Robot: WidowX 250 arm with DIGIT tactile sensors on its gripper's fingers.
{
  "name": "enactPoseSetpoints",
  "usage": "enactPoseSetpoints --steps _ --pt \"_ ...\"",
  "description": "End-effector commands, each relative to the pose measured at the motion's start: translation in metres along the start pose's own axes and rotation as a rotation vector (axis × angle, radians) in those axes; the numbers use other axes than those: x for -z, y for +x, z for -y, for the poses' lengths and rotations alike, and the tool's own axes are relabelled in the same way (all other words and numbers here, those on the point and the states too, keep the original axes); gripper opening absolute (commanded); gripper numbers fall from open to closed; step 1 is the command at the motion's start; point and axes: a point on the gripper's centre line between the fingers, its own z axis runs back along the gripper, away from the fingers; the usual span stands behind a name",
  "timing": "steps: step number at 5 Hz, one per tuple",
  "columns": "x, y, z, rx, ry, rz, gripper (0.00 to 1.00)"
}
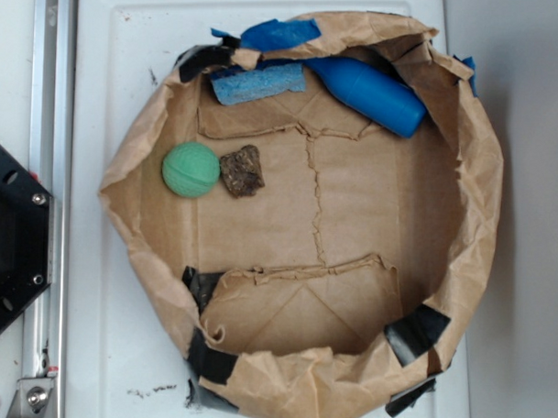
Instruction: Grab the blue bottle.
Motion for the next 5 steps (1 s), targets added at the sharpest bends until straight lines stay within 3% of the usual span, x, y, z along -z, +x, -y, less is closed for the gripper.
enactPoseSetpoints --steps 1,2,5 --pt "0.000 0.000 0.000 0.000 0.000 0.000 1.00" --pt "0.016 0.047 -0.004 -0.056 -0.006 -0.038 1.00" --pt "0.016 0.047 -0.004 -0.056 -0.006 -0.038 1.00"
